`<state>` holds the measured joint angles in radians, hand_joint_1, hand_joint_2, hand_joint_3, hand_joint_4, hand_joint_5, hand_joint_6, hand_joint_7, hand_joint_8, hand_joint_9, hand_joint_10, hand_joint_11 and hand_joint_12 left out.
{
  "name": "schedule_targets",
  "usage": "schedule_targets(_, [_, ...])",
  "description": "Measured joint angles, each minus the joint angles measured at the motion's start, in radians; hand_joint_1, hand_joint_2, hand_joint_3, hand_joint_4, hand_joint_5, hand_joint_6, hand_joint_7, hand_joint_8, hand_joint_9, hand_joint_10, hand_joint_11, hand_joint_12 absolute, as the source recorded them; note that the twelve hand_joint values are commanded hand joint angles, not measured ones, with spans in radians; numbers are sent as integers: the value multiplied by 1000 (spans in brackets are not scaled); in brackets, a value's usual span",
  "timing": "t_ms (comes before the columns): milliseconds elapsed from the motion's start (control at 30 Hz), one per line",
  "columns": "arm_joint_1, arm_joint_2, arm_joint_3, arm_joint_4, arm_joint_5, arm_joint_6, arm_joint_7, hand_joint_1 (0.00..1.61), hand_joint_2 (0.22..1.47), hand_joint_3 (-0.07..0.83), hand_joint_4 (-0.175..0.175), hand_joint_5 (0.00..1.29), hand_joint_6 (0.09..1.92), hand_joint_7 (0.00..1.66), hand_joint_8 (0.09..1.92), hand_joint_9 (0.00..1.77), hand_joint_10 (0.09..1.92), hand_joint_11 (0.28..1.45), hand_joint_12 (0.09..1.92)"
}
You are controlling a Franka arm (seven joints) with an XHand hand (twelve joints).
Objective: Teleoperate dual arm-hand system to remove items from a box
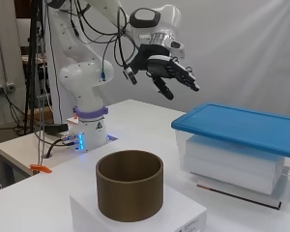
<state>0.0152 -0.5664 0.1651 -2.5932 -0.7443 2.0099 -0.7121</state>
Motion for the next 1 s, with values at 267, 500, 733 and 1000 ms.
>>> schedule_targets(267, [0, 195, -22, 42, 41, 126, 50, 158, 884, 2, 44, 334, 87, 442, 87, 460, 87, 393, 87])
schedule_targets(500, [3, 265, 4, 78, 63, 103, 29, 119, 912, 10, 43, 353, 87, 444, 87, 462, 87, 399, 87])
schedule_targets(733, [10, 274, 61, 57, 19, 70, 73, 113, 940, 12, 43, 353, 87, 443, 87, 462, 87, 402, 87])
schedule_targets(1000, [13, 256, 57, 25, -68, 120, 140, 204, 963, 0, 51, 449, 87, 559, 87, 539, 87, 422, 87])
